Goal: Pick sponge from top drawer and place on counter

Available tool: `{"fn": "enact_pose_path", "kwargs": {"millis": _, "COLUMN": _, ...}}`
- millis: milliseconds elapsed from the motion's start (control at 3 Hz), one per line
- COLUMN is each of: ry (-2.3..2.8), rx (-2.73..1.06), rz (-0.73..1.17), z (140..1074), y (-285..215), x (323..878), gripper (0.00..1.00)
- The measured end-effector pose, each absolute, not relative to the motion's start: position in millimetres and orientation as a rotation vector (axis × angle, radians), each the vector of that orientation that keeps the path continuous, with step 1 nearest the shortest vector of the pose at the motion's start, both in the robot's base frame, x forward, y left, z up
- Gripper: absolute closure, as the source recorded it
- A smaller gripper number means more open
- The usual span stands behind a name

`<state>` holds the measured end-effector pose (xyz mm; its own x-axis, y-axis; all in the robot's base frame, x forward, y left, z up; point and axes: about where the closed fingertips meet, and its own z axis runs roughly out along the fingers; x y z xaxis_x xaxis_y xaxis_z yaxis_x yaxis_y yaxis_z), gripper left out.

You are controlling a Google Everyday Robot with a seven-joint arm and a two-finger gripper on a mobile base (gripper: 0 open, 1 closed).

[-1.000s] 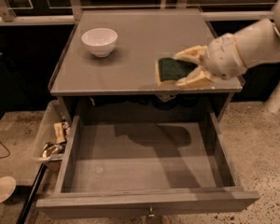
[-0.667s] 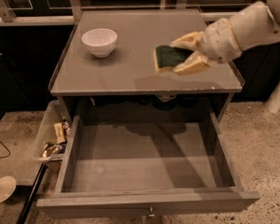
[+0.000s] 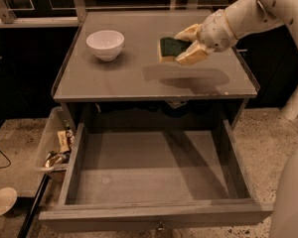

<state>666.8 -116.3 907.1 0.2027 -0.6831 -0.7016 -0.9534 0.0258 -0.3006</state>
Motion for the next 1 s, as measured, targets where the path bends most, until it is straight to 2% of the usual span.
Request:
{"fn": "enact_pose_path", "kwargs": {"millis": 333, "ry": 1.652, "rx": -1.608, "rz": 0.404, "z": 899, "y": -132, "x": 691, "gripper": 1.0}}
{"fn": "enact_pose_path", "kwargs": {"millis": 1000, "ry": 1.757, "rx": -1.538, "rz": 0.429, "z": 861, "y": -131, "x": 712, "gripper": 1.0}}
